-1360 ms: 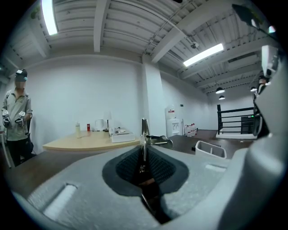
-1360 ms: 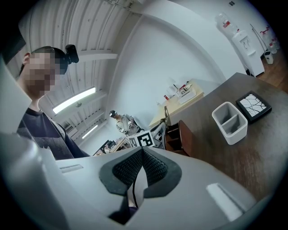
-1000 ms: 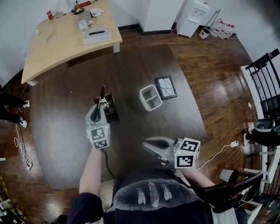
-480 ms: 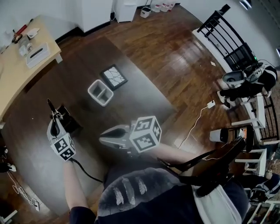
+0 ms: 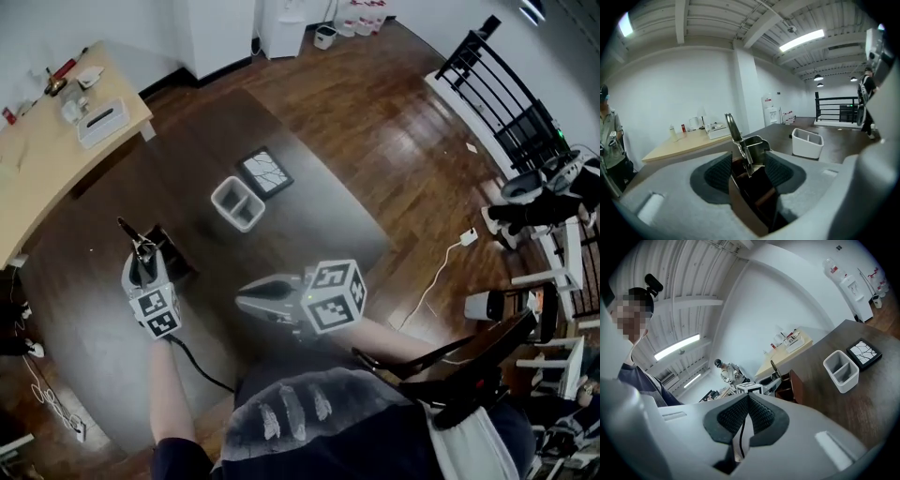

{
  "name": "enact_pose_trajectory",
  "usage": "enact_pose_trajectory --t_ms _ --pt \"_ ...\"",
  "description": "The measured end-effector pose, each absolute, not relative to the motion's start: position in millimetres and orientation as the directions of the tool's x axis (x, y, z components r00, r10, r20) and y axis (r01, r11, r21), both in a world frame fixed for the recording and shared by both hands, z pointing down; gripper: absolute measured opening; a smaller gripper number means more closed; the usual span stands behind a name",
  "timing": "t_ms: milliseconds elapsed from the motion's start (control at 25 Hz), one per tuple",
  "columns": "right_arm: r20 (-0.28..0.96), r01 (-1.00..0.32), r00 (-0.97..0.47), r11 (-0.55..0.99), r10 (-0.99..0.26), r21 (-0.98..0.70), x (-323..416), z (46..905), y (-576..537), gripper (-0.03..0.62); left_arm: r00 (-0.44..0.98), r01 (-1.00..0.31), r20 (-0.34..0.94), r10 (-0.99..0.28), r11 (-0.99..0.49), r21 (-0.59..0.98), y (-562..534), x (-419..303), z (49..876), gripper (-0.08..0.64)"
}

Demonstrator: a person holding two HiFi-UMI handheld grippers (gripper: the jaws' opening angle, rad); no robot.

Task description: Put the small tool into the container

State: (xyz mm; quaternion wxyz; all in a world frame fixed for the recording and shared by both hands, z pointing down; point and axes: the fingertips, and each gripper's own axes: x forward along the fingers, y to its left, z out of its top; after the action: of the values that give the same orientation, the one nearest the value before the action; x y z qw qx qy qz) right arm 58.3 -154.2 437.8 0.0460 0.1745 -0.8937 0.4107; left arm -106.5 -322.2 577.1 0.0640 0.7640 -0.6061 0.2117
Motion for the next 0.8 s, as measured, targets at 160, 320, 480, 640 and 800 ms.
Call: enact_pose_trajectory --t_ms 160,320,480,640,800 --pt "0.240 -0.391 -0.916 0.584 -0.321 -0.712 81 438 -152 0.000 0.215 -0.943 0.385 -0.898 -0.293 -0.156 -327 -83 570 0.215" --pt "0.250 -0.410 -0.906 0.566 -0.341 -0.715 77 433 -146 0.000 0.239 -0.943 0.352 -0.905 -0.302 -0.136 -321 -90 546 0.215" --pt "0.256 -0.413 -0.906 0.573 -0.336 -0.708 67 432 -146 0.000 0.230 -0.954 0.301 -0.925 -0.275 -0.116 -307 -104 523 0.215" --pt "0.262 -0.421 -0.903 0.575 -0.342 -0.702 65 434 -149 0.000 0.264 -0.958 0.218 -0.940 -0.281 -0.055 -288 -102 496 0.215" --pt "0.258 -0.433 -0.896 0.575 -0.362 -0.695 63 434 -153 0.000 0.364 -0.930 0.129 -0.923 -0.352 0.106 -276 -93 465 0.212"
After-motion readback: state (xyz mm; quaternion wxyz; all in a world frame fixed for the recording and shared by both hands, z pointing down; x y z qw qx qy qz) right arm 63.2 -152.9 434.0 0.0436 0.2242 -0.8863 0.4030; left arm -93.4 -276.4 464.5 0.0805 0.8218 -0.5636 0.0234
